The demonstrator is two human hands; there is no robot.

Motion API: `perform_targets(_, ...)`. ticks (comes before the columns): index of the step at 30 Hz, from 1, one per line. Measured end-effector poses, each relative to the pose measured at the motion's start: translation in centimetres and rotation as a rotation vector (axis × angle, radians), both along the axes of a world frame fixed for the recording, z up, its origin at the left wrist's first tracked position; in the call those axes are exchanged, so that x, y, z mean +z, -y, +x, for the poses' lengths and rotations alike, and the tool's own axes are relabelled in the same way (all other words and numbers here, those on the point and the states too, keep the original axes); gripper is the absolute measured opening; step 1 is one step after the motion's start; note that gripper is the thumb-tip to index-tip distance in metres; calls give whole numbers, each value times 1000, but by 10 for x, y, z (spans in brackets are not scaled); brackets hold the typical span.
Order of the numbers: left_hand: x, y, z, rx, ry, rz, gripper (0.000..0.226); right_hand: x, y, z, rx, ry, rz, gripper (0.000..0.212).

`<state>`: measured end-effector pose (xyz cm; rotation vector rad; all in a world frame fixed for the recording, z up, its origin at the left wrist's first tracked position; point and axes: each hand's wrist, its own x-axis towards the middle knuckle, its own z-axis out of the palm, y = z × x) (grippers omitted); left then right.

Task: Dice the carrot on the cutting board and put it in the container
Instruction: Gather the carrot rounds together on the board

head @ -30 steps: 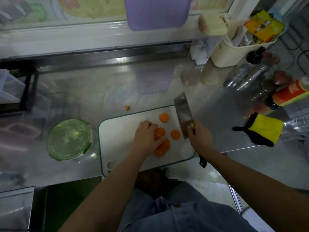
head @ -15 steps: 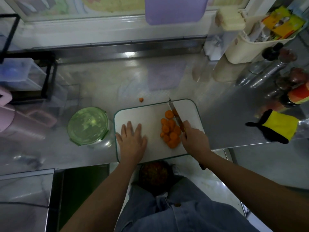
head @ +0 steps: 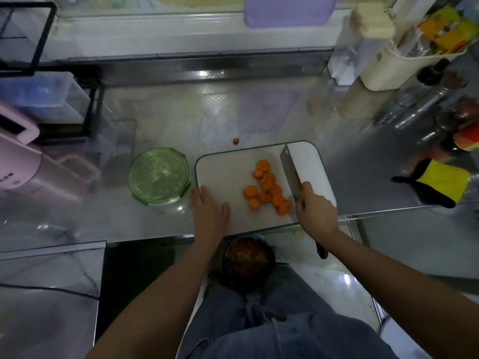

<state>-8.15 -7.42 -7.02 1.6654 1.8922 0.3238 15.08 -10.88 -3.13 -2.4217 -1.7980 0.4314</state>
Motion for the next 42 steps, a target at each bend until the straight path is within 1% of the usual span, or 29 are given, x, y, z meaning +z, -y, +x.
perform_targets(3, 2, -1, 3, 26, 30, -24, 71, 0, 2, -8, -38, -27, 12, 24)
perform_targets(7, 5, -6, 10, 9, 74, -64, 67, 4, 2, -1, -72, -4, 25, 22)
perform_targets(12, 1, -14, 25, -47, 165, -108, 62, 5, 7, -10, -43, -38, 2, 18)
perform_targets(15, -4, -15, 23, -85, 115, -96, 54, 2, 1, -21, -26, -47, -25, 23)
perform_targets(17, -2, -15, 21, -52, 157, -99, 54, 1, -4, -30, -10, -56, -44, 26)
perform_targets(20, -2, -16, 20, -61, 172, -114, 54, 0, -12, -45, 26, -100, -49, 31)
perform_targets(22, -2, -15, 19, -98, 153, -106, 54, 1, -15, -47, 28, -130, -36, 27)
perform_targets(24, -3, -15, 18, -116, 145, -110, 54, 3, -16, -40, 5, -115, -12, 27)
perform_targets(27, 2, -15, 20, -59, 191, -72, 55, 5, -10, -21, -32, -69, 17, 27)
perform_targets(30, 3, -14, 21, -55, 205, -47, 55, 7, 0, -22, -21, -59, -33, 25)
perform_targets(34, 4, -13, 20, -78, 192, -48, 55, 3, -3, -51, 32, -133, -67, 19)
perform_targets(37, 4, -13, 18, -88, 190, -51, 55, 2, -11, -54, 24, -121, -53, 20)
perform_targets(40, 4, -11, 14, -143, 151, -75, 59, 4, -12, -37, -11, -92, 0, 23)
perform_targets(42, 4, -10, 13, -153, 135, -55, 61, 3, -9, -31, -24, -83, 2, 23)
